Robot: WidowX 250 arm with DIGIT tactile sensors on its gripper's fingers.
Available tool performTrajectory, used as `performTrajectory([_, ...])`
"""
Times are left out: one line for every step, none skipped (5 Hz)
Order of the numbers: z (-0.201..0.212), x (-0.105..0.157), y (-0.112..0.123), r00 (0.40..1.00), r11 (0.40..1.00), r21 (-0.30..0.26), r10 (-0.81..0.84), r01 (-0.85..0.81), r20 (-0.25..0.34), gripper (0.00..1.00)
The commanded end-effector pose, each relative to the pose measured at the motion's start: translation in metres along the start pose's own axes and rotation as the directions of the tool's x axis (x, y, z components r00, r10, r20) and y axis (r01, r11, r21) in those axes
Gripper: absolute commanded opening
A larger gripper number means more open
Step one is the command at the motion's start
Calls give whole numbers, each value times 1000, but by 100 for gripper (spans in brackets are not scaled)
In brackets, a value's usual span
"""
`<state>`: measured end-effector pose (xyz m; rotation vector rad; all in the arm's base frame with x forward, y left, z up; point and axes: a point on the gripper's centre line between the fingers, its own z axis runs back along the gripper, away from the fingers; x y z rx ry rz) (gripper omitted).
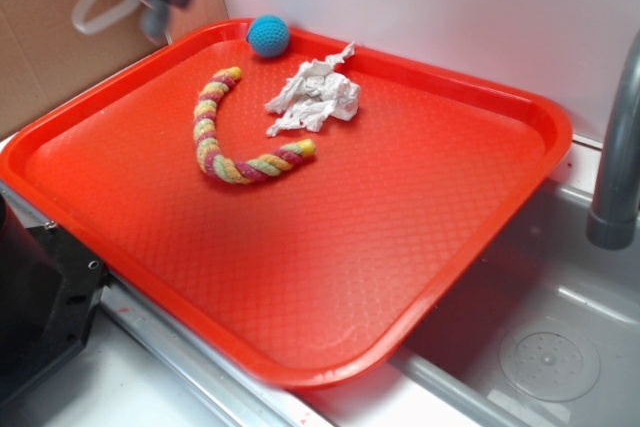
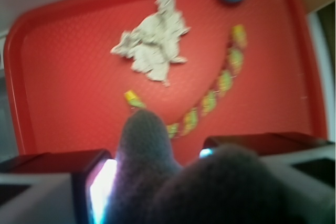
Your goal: Grab the gray animal.
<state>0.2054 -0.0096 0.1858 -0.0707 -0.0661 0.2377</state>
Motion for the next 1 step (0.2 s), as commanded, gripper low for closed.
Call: performTrajectory([13,2,24,984,982,-69,177,-176,0,0])
